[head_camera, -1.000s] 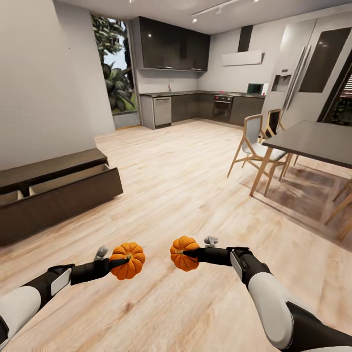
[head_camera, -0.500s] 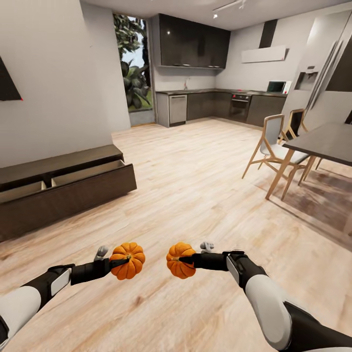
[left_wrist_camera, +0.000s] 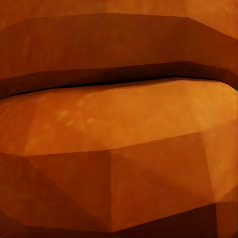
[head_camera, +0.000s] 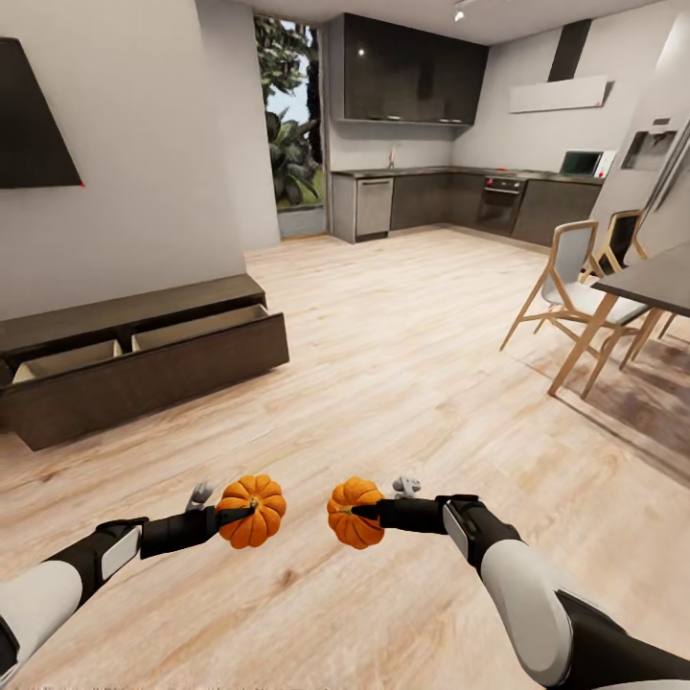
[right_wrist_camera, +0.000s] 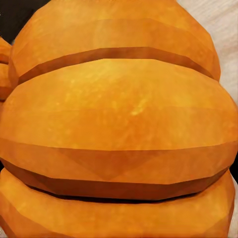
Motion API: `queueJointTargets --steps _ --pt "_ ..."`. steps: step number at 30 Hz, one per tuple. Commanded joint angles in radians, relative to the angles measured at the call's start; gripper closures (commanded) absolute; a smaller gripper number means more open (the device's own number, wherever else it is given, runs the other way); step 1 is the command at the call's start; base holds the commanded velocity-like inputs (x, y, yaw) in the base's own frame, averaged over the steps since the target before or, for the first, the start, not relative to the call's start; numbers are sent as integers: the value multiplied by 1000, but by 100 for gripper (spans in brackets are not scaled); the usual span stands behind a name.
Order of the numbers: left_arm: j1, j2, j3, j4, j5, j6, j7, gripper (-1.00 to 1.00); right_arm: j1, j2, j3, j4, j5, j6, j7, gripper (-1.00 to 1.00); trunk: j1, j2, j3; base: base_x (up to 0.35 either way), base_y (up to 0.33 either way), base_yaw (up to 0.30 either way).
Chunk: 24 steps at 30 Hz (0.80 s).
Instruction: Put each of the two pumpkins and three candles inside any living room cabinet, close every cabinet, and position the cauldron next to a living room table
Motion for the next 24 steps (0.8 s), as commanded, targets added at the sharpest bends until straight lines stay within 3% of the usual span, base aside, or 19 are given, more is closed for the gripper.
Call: queueJointTargets --steps 1,24 --pt "0 0 1 0 1 0 0 100 0 0 0 0 -1 0 0 100 0 0 -1 0 0 170" --pt "0 0 1 1 1 0 0 100 0 2 0 0 1 -1 -3 100 0 0 -33 0 0 168"
